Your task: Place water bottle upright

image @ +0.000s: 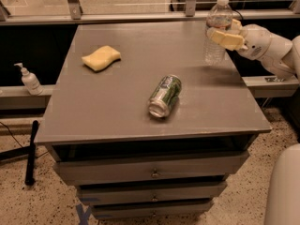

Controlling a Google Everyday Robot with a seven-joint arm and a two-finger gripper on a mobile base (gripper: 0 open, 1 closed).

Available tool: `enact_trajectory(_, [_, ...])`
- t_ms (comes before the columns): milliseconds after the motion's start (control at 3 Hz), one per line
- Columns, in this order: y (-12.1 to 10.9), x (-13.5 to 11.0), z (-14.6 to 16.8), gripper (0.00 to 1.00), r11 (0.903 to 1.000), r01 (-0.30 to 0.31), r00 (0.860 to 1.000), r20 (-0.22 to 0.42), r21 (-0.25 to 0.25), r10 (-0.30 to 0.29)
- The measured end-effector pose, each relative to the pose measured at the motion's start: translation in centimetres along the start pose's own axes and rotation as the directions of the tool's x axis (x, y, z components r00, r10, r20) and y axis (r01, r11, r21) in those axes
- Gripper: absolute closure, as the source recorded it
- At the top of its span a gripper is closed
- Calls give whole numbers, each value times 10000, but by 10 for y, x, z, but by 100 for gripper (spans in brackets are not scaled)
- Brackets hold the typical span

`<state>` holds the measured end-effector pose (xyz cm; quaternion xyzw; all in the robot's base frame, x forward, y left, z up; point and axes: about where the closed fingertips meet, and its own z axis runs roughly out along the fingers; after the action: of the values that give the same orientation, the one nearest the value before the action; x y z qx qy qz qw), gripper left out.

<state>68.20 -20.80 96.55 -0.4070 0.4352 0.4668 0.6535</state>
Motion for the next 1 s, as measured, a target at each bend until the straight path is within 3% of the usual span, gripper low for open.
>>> enact_trajectory(1000, [-1, 21, -14, 100, 9993, -369, 9990, 243, 33, 368])
